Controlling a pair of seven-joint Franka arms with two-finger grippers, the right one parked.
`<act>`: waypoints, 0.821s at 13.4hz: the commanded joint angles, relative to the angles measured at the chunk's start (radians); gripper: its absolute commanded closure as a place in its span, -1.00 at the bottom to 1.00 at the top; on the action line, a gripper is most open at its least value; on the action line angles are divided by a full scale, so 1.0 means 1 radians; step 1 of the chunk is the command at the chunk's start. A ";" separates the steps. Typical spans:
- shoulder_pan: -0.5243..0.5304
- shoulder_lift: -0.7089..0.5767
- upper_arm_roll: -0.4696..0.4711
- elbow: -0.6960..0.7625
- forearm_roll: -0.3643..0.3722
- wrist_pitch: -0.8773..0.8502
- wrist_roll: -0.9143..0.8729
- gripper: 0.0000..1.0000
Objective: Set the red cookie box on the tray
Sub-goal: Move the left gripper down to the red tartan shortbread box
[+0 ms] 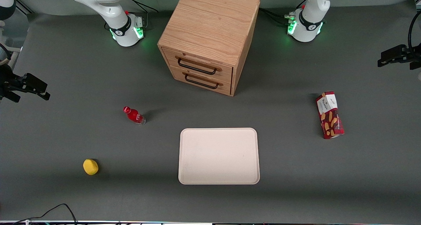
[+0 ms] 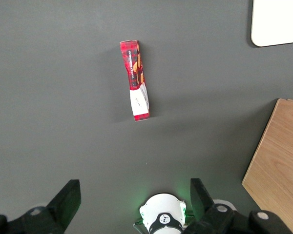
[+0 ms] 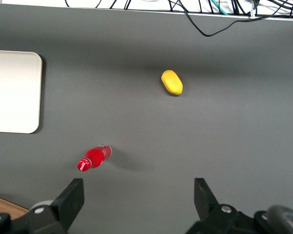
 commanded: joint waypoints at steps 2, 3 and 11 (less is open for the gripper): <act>0.002 0.001 -0.011 0.017 0.014 -0.011 -0.020 -1.00; 0.002 -0.002 -0.010 0.017 0.014 -0.014 -0.018 -1.00; -0.001 0.134 0.001 -0.358 0.053 0.469 0.000 -1.00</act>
